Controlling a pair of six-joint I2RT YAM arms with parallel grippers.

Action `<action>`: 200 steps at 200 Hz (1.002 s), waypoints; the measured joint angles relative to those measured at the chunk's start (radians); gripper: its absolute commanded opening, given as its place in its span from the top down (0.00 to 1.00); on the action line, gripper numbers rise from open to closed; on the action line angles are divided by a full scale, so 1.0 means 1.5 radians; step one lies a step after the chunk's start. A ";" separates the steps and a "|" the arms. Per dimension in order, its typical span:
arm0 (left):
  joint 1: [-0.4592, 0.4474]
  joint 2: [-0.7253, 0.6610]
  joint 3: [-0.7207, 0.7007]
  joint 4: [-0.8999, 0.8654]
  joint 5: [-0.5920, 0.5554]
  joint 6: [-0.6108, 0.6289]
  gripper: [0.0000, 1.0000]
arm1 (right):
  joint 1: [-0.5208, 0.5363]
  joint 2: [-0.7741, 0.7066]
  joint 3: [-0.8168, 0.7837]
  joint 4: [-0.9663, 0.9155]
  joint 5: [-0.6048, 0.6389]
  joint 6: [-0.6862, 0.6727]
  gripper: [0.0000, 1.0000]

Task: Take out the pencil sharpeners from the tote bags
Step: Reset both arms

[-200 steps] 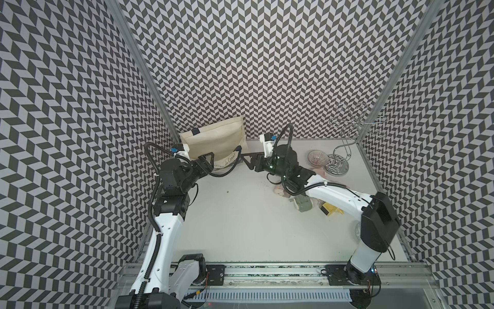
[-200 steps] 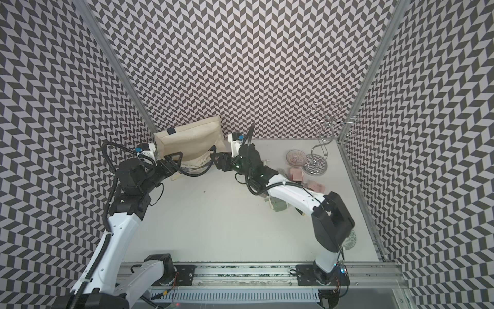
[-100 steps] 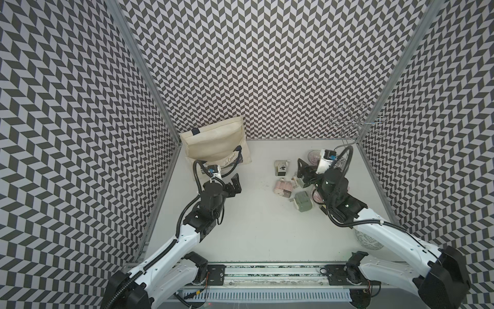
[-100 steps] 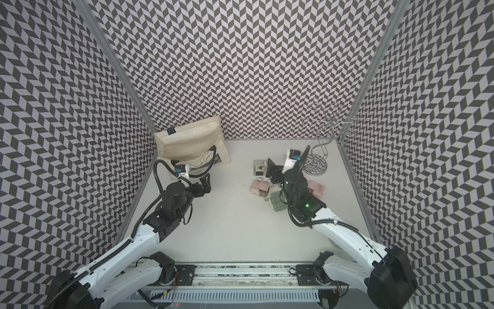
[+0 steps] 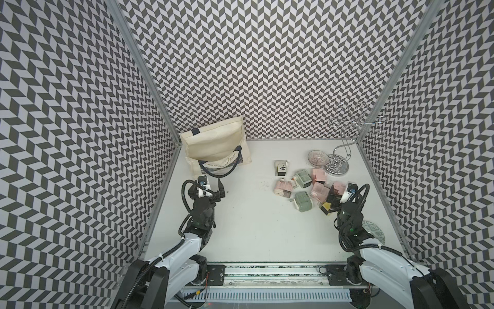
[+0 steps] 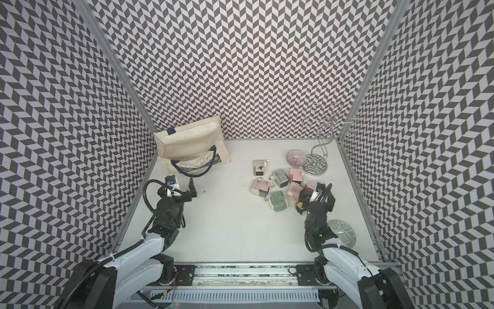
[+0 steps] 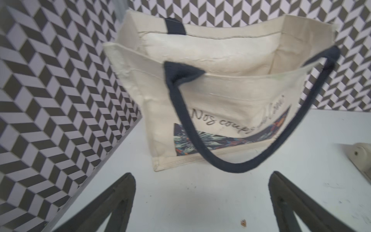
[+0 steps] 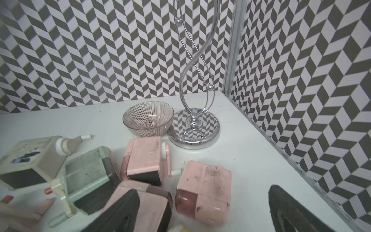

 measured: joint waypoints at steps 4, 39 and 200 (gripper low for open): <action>0.008 0.006 -0.002 0.009 0.003 0.001 0.00 | -0.001 0.012 0.004 0.015 -0.005 -0.004 0.01; 0.027 0.099 -0.008 0.084 0.036 0.022 0.00 | -0.006 0.185 0.012 0.176 -0.023 -0.057 0.00; 0.201 0.353 -0.049 0.435 0.233 -0.059 0.00 | -0.134 0.398 0.019 0.484 -0.230 -0.033 0.01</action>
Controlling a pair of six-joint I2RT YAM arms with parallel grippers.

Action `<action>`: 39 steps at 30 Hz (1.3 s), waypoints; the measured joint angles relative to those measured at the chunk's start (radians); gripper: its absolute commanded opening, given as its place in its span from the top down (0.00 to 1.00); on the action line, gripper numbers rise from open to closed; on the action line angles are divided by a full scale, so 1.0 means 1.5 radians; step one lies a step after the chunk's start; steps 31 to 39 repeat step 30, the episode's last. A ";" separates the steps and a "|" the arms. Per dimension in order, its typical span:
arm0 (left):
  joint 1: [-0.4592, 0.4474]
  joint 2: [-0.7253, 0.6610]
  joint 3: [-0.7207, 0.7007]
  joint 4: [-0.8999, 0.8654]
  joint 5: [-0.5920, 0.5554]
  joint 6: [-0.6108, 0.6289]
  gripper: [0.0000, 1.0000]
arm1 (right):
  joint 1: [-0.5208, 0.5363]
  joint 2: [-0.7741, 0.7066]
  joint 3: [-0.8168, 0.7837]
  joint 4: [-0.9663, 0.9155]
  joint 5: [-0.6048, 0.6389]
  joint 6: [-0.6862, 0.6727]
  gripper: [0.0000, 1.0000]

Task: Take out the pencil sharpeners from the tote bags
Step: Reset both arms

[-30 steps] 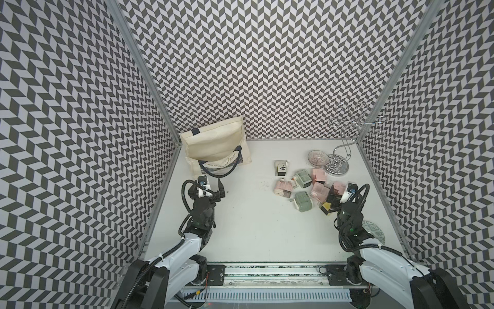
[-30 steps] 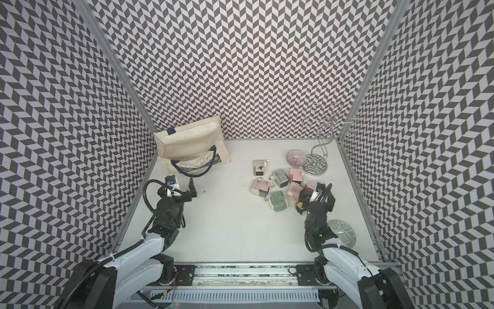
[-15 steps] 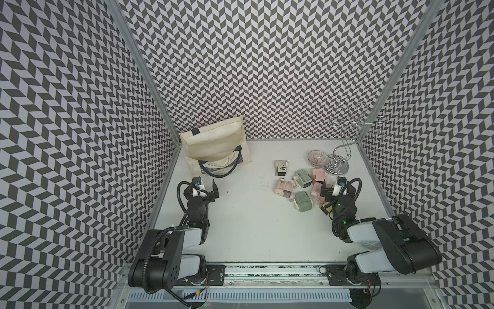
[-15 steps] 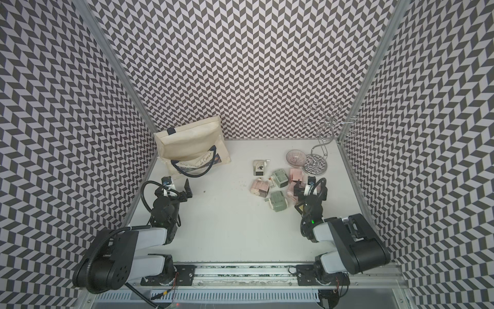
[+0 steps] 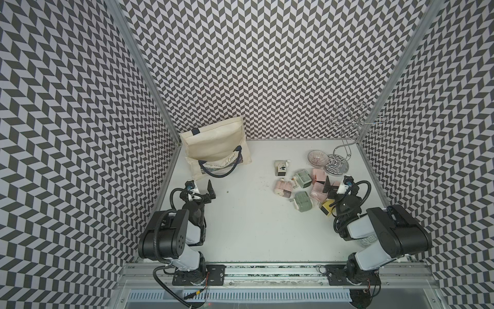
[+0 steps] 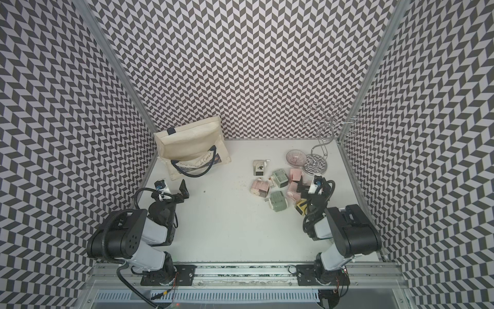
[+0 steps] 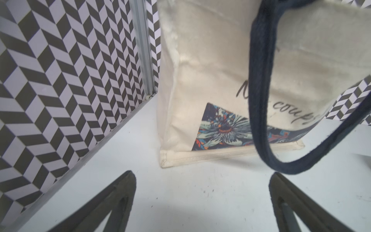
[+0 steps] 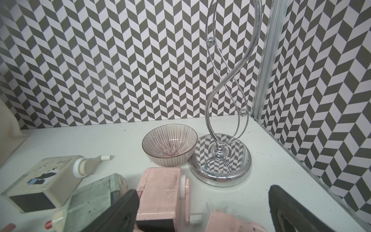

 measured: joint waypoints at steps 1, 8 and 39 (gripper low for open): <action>0.000 0.000 0.006 -0.002 0.001 0.000 0.00 | 0.000 0.000 0.000 -0.001 -0.002 0.001 0.01; -0.016 0.000 0.047 -0.055 0.000 0.009 0.00 | 0.000 0.000 0.000 -0.001 -0.008 0.006 0.01; -0.046 0.001 0.075 -0.124 -0.019 0.042 0.00 | 0.000 0.000 0.000 -0.001 -0.009 0.007 0.01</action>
